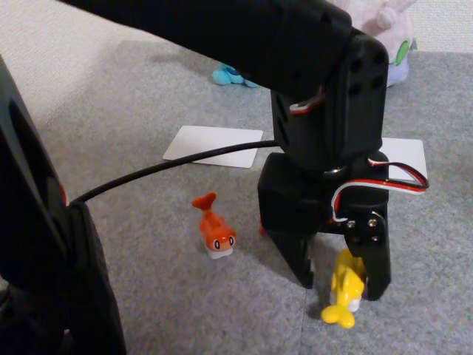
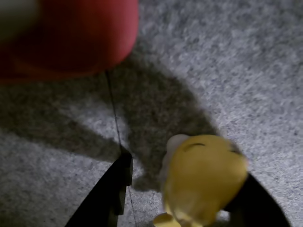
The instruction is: Wooper wants to eat egg sudhi, and Goomy wants to eat shrimp sushi
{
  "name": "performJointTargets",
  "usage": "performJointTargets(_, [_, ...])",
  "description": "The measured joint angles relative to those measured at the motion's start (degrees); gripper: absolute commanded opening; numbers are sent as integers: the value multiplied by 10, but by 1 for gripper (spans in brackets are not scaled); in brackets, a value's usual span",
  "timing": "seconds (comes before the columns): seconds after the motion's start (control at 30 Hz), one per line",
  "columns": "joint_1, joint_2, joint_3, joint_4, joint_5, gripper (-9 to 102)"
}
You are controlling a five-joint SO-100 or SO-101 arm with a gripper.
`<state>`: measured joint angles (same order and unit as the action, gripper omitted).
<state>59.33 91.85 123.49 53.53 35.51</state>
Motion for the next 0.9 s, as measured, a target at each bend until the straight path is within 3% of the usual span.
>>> performJointTargets(0.27, [5, 0, -3, -7, 0, 9])
performJointTargets(0.53, [2, 2, -3, 4, 16, 9])
performJointTargets(0.9, [-80, 178, -2, 104, 100, 9])
